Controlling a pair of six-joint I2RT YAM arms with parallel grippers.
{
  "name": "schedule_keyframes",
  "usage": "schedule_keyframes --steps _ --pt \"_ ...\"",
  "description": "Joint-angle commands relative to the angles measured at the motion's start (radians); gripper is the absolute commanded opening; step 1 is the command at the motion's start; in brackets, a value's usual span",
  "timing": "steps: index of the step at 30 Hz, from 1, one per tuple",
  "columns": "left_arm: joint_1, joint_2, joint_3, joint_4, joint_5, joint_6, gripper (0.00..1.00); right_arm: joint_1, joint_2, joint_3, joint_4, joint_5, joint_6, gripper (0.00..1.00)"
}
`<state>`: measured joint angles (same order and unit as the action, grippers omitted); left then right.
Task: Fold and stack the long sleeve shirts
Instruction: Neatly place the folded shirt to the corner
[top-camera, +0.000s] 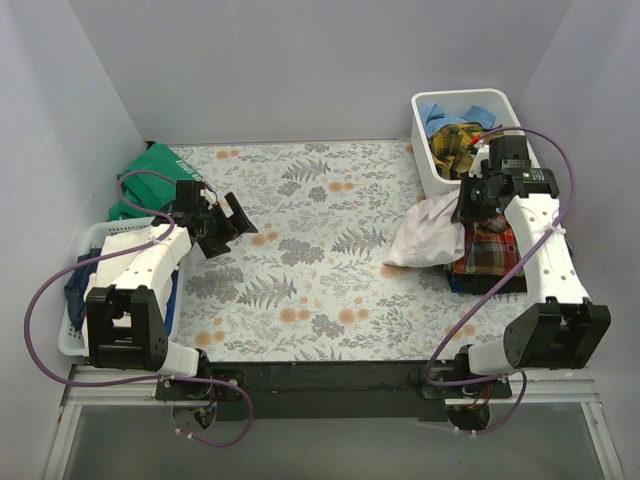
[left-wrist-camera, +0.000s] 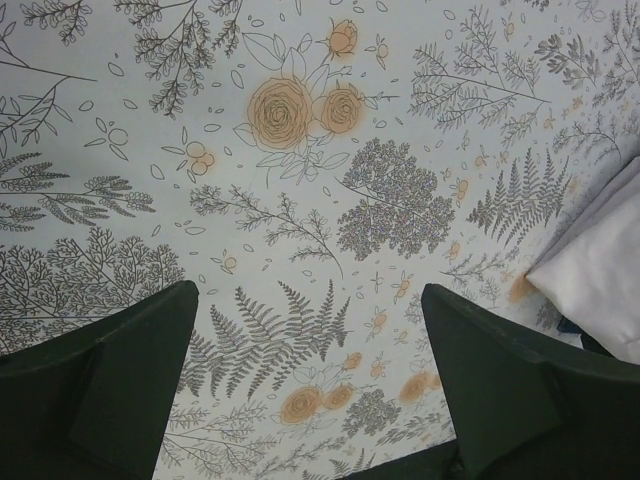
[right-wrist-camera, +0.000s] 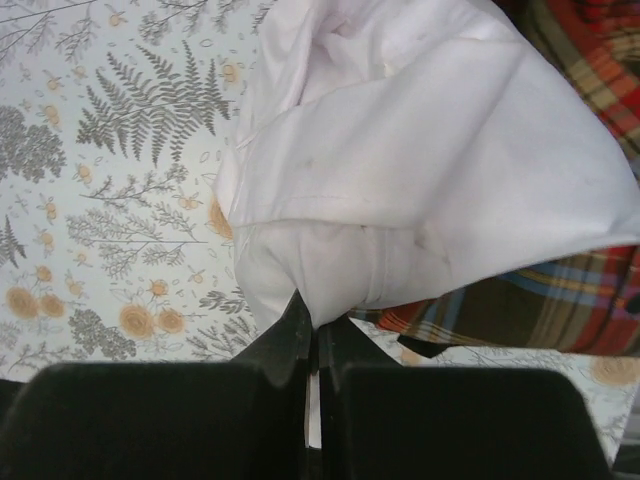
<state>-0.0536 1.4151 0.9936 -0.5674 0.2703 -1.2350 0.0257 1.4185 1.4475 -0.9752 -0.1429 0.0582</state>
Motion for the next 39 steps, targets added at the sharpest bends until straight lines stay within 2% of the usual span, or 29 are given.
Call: schedule_keyframes --steps 1,9,14,21,30,39 --pt "0.005 -0.008 -0.009 0.011 0.032 -0.001 0.95 -0.049 -0.09 0.013 -0.033 0.089 -0.018 0.01" --pt "-0.011 0.015 0.013 0.006 0.035 0.0 0.95 -0.176 -0.162 -0.019 -0.004 0.337 0.038 0.01" --pt "-0.02 0.038 0.023 0.014 0.041 -0.003 0.95 -0.279 -0.119 0.022 0.021 0.413 0.08 0.01" --pt "-0.025 0.062 0.036 0.02 0.044 -0.003 0.95 -0.332 -0.027 0.022 0.087 0.517 0.111 0.01" --pt "-0.025 0.087 0.054 0.011 0.046 0.0 0.95 -0.437 0.054 0.077 0.17 0.479 0.137 0.01" --pt "-0.025 0.099 0.071 0.003 0.04 0.003 0.95 -0.478 0.059 -0.033 0.289 0.486 0.169 0.01"
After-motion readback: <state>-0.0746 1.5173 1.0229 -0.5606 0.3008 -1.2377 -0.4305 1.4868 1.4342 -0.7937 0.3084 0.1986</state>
